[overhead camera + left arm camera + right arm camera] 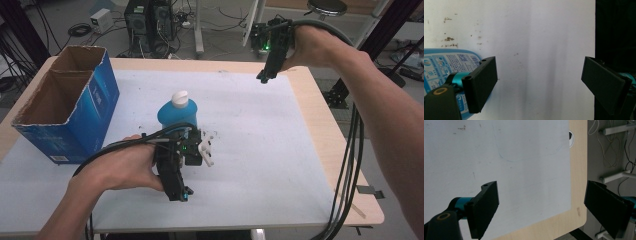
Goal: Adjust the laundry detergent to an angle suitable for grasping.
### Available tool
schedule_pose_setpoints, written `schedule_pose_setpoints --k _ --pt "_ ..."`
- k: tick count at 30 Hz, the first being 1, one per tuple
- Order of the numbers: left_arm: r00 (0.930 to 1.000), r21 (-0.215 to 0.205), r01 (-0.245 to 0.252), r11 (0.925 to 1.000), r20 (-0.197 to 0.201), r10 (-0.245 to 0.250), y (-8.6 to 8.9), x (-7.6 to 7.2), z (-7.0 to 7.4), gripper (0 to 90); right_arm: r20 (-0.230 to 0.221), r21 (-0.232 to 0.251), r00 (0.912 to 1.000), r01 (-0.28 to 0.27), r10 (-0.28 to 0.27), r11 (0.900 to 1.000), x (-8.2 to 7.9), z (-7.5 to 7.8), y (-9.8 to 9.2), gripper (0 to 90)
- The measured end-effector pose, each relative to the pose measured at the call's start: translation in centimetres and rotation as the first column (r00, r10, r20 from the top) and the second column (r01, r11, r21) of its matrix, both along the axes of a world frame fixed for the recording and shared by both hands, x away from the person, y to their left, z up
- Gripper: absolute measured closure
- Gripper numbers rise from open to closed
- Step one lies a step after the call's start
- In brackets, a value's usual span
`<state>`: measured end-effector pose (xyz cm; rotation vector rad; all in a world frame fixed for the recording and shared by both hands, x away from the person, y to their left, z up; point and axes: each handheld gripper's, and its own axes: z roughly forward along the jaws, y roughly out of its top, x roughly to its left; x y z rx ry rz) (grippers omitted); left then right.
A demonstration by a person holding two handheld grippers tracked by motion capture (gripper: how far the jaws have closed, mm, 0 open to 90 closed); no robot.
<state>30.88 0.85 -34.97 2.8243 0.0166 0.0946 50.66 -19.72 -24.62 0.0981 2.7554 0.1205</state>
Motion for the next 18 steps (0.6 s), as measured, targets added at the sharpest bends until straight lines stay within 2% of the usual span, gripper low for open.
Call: schedule_pose_setpoints --k 6,10,13,16,18 --pt "1.0 -0.017 0.001 0.9998 -0.004 -0.001 0.03 0.14 0.15 13.5 -0.001 0.009 0.9999 -0.015 0.015 1.0 -0.22 0.01 0.24 11.7" --pt "1.0 -0.019 -0.003 0.9998 -0.004 0.003 0.08 0.23 0.17 13.5 -0.002 0.009 0.9999 -0.015 0.015 1.0 -0.24 0.03 0.17 11.7" --pt "0.9997 -0.027 -0.025 0.9993 -0.006 0.024 0.1 0.33 0.33 13.5 -0.005 0.007 1.0 -0.007 0.007 1.0 -0.37 0.03 0.05 11.7" --pt "0.9998 -0.035 -0.021 0.9992 -0.007 0.021 0.09 0.2 0.55 13.4 -0.007 0.005 0.9999 -0.008 0.008 1.0 -0.61 0.07 -0.02 11.7" --pt "0.9996 -0.045 -0.013 0.9989 -0.025 0.012 0.18 0.02 0.83 13.4 -0.006 0.009 0.9999 -0.009 0.009 1.0 -0.79 0.32 -0.11 11.7"
